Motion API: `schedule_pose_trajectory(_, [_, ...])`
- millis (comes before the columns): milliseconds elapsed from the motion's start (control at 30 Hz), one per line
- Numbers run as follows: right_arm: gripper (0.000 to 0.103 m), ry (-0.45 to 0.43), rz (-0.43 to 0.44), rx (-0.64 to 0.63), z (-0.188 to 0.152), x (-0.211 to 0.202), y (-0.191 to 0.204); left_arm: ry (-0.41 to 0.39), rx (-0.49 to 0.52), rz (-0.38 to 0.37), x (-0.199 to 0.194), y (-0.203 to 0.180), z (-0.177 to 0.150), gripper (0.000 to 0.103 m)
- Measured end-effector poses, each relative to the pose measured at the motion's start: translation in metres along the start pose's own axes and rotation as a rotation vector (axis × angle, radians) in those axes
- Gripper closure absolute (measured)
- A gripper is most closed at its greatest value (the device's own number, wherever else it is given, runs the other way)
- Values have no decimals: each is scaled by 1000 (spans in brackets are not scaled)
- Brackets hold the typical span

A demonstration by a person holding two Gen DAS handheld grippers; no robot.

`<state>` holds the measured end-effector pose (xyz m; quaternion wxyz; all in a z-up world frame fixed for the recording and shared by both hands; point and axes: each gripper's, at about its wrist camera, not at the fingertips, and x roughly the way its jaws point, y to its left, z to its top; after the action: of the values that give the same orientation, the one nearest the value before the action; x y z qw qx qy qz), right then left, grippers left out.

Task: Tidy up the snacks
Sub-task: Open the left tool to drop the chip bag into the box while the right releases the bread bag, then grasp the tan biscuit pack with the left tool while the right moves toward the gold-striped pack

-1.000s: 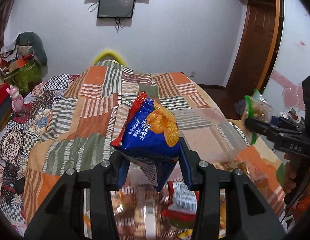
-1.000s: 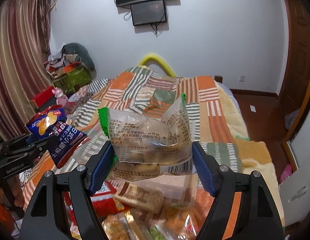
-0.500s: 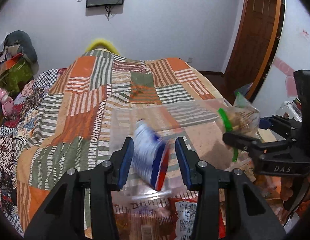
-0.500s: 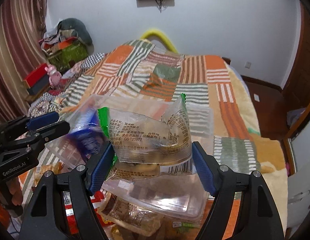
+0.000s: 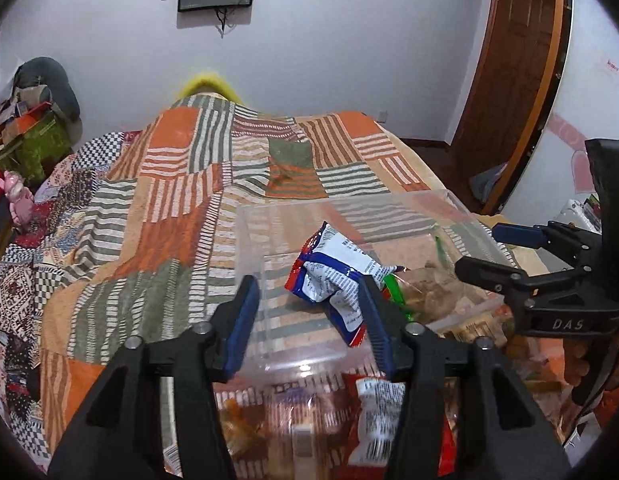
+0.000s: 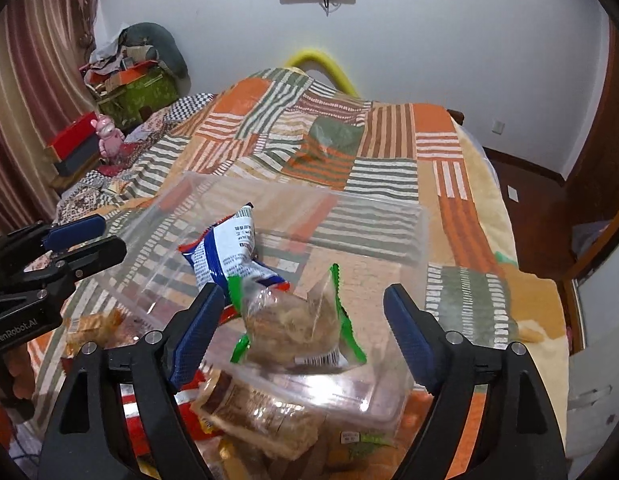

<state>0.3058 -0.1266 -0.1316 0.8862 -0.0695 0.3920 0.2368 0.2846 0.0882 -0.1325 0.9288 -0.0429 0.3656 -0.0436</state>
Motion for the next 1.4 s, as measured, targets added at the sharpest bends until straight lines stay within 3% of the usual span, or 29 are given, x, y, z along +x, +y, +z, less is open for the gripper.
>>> schedule_pose_trajectory(233, [21, -56, 6, -3, -9, -34, -2, -25, 21, 30, -39, 4, -15, 38])
schedule_pose_trajectory(433, [21, -85, 15, 10, -28, -62, -7, 8, 50, 61, -61, 8, -44, 33])
schedule_pose_trajectory(600, [21, -77, 16, 15, -49, -73, -8, 53, 14, 80, -69, 25, -76, 29])
schedule_pose_trajectory(900, [20, 9, 25, 50, -88, -60, -8, 156, -54, 90, -49, 60, -121, 29])
schedule_pose_trajectory(1067, [20, 61, 30, 84, -104, -46, -6, 168, -31, 104, -29, 67, -119, 29])
schedule_pose_trajectory(1300, [20, 89, 43, 93, -113, -37, -3, 232, -22, 53, 17, 77, -114, 29])
schedule_pose_trajectory(1367, [25, 79, 35, 79, -113, -37, 0, 260, -10, 47, 28, 77, -117, 29])
schedule_pose_trajectory(1400, [32, 76, 35, 72, -114, -38, 1, 265, -6, 49, 32, 77, -119, 29])
